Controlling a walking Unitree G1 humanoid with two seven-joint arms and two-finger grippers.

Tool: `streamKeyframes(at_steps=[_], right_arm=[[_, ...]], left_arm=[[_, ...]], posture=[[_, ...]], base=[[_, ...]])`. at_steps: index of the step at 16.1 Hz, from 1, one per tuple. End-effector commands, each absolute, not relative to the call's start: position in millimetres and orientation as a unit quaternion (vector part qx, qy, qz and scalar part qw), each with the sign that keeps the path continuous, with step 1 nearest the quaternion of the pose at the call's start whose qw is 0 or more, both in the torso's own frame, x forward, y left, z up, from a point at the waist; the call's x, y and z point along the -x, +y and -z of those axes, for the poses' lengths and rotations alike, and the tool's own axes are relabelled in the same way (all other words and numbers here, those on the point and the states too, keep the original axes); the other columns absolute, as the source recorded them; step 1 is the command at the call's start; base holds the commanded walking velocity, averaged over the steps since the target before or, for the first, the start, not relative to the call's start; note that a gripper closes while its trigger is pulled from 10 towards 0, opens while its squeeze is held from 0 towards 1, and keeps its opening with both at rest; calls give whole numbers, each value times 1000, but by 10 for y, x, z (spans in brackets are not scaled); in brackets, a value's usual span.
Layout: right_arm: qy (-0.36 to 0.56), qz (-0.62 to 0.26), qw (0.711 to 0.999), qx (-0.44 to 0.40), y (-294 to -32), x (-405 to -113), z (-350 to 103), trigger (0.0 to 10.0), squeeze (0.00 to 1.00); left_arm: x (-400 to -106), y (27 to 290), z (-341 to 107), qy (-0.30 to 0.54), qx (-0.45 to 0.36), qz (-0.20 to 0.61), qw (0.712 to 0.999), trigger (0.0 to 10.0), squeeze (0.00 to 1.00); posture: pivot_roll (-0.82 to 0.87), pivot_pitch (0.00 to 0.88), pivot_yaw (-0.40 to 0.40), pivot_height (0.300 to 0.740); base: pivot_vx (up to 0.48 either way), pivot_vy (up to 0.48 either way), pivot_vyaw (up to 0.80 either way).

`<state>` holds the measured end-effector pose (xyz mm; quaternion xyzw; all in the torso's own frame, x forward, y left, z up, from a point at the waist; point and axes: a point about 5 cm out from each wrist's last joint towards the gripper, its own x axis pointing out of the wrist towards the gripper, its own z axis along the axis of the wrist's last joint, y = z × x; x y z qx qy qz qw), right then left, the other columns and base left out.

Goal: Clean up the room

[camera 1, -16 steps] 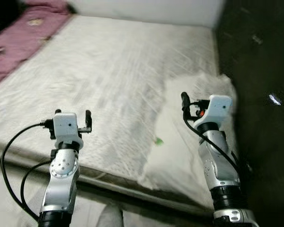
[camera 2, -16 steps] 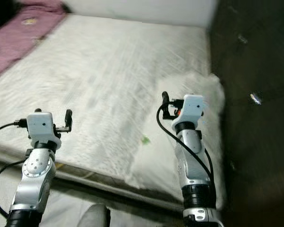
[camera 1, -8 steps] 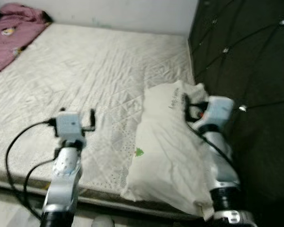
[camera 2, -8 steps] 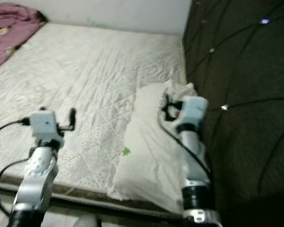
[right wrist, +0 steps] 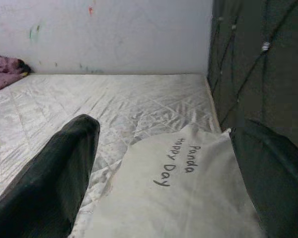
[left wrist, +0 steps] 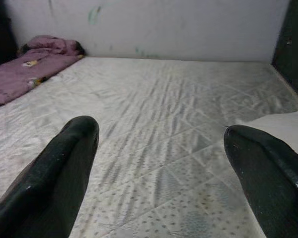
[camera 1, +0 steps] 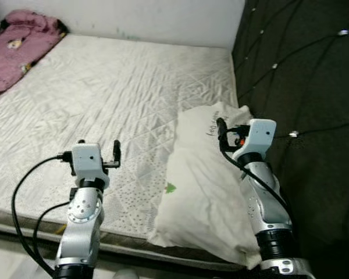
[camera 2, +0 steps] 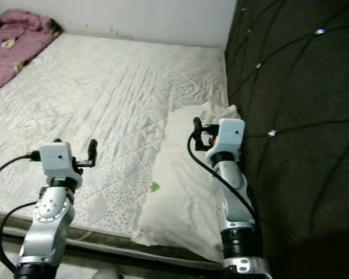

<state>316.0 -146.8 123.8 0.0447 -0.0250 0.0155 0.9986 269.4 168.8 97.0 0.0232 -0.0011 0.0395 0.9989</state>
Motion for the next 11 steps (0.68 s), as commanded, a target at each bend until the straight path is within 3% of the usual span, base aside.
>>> streamKeyframes(at_steps=[1,4,7,11], right_arm=[[-26,-23,998,-44,-1449,-3152,-1254,10000,0],[-16,-20,999,-43,-1452,-3149,-1224,10000,0],[-12,-23,999,-41,-1440,-3170,-1223,10000,0],[-9,-23,999,-38,-1447,-3178,-1218,10000,0]], left_arm=[[-2701,1693,-999,-3,-22,-35,999,10000,0],[-2694,1655,-1000,-3,-19,-24,1000,10000,0],[-2706,1646,-1005,-4,-19,-20,1000,10000,0],[-2717,1643,-1009,-3,-21,-20,1000,10000,0]], posture=[[60,20,0,740],[63,22,-2,740],[63,22,-2,740],[62,20,-4,740]], base=[[0,0,0],[0,345,0],[0,476,-713],[0,480,0]])
